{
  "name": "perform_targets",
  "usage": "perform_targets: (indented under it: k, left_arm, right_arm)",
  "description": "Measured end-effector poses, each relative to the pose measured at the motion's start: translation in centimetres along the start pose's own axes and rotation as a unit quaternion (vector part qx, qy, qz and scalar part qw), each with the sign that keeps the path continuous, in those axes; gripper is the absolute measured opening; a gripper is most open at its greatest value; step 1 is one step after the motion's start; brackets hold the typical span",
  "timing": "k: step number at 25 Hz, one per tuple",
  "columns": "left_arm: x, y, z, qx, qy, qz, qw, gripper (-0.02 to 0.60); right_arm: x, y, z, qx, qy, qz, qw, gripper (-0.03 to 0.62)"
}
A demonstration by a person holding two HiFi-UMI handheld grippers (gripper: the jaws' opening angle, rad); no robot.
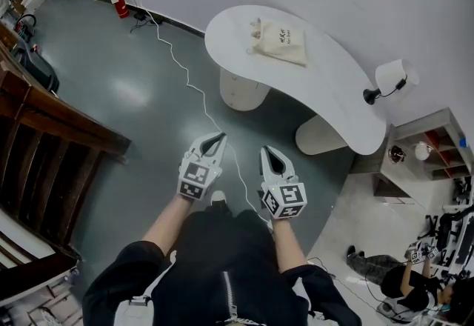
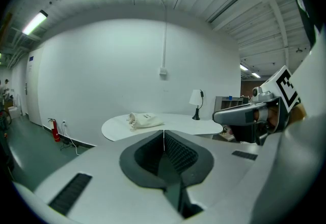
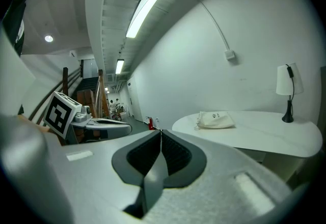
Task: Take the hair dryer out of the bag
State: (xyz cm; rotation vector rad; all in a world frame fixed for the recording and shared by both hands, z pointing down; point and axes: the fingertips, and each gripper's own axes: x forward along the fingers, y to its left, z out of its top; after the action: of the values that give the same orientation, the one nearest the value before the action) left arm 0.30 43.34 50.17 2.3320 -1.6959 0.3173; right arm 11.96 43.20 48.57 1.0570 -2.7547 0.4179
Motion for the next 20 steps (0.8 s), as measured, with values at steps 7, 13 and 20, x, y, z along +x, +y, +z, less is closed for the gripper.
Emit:
perform_targets:
  k: [7, 13, 20]
  left_arm:
    - [1.0, 1.1, -0.1, -0.006, 0.003, -0.007, 1.0000, 0.012]
    - [3.1, 1.7, -0.1, -0.007, 0.010, -0.012, 0.9999, 0.013]
    - [6.8, 4.1, 0.9, -0.003, 0.014, -0.008, 0.9999, 0.013]
  right_arm:
    - [0.5, -0.5, -0.1, 0.003, 0.004, -0.013, 1.000, 0.005]
    - [1.6, -2.4, -0.1, 0.010, 0.007, -0.021, 1.000, 0.005]
    - [6.0, -4.4, 1.1, 0.013, 0.004, -0.007, 1.000, 0.005]
